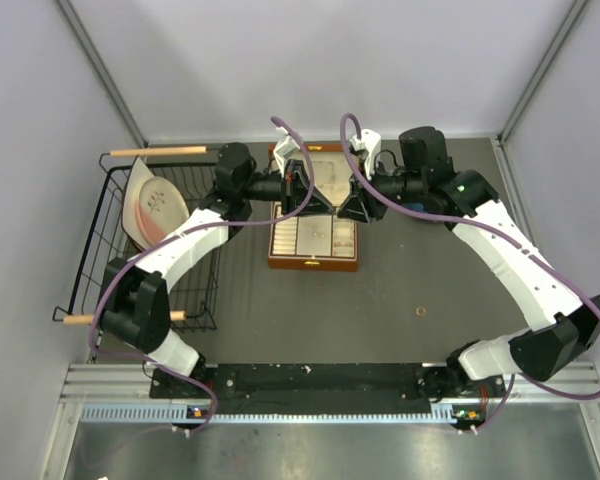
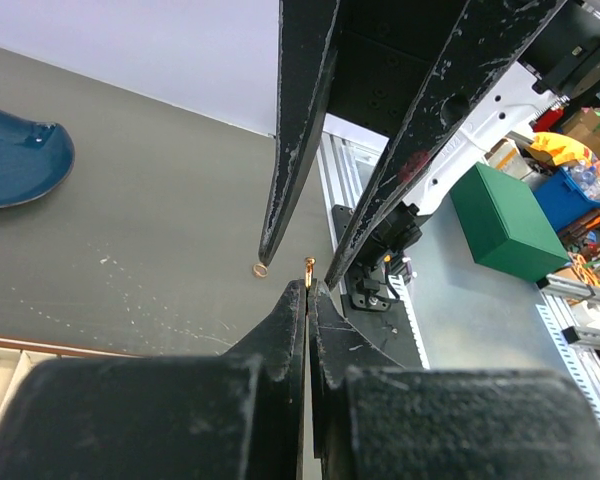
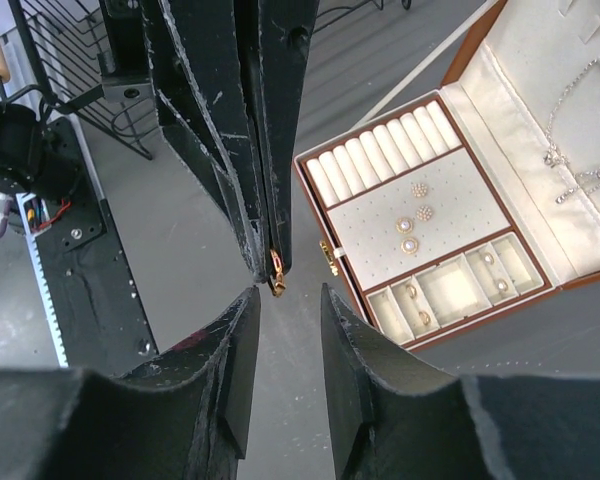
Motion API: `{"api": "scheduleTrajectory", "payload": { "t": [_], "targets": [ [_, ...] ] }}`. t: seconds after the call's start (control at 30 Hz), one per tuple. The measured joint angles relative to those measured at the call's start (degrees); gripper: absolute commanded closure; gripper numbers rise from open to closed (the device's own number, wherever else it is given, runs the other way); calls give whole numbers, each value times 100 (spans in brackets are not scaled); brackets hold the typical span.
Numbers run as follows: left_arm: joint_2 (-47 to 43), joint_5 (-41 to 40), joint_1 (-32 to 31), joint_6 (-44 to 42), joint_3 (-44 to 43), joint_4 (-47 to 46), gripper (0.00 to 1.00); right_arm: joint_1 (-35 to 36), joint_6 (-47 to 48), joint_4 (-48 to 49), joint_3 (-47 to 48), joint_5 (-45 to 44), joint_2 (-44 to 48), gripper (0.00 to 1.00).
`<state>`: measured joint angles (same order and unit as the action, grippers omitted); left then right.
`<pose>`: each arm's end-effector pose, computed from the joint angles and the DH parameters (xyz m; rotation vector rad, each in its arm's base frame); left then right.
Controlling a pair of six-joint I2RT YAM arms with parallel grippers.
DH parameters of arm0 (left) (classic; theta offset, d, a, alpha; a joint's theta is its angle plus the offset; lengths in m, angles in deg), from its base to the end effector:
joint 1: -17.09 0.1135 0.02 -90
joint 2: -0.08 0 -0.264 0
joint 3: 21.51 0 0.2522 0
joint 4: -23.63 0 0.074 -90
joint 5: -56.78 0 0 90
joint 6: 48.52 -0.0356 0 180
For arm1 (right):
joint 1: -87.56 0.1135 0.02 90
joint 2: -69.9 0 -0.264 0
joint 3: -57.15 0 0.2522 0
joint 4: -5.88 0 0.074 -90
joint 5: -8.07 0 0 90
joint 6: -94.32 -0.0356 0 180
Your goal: Organize the mixed jewelry
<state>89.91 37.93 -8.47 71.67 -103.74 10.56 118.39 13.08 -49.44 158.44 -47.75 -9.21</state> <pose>0.3051 -0.1833 0.3523 1.0575 1.4615 -1.6256 0.2390 0.1659 0.4114 -1.0545 1.8834 0.8632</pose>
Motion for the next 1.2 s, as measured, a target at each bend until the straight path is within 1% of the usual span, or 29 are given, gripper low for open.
{"api": "scheduleTrajectory", "payload": {
  "t": [0.3, 0.67, 0.83, 0.93, 0.97, 1.1, 1.13, 1.2],
  "targets": [
    [0, 0, -9, 0, 116, -15, 100, 0, -4, -9, 13, 4, -7, 78],
    [0, 0, -46, 2, 120, -15, 100, 0, -42, -2, 68, 90, -31, 83],
    [0, 0, -63, 17, 120, -20, 100, 0, -48, -2, 68, 133, -31, 89],
    [0, 0, -68, 39, 120, -26, 100, 0, -63, -2, 68, 179, -31, 95],
    [0, 0, -68, 61, 120, -44, 100, 0, -76, -2, 68, 195, -33, 99],
    [0, 22, -68, 142, 120, -103, 100, 0, -90, 0, 68, 234, -33, 100],
    [0, 20, -68, 160, 122, -118, 99, 0, -90, 2, 68, 243, -33, 100],
    [0, 17, -68, 177, 136, -164, 84, 0, -90, 7, 70, 240, -33, 100]
  ]
}}
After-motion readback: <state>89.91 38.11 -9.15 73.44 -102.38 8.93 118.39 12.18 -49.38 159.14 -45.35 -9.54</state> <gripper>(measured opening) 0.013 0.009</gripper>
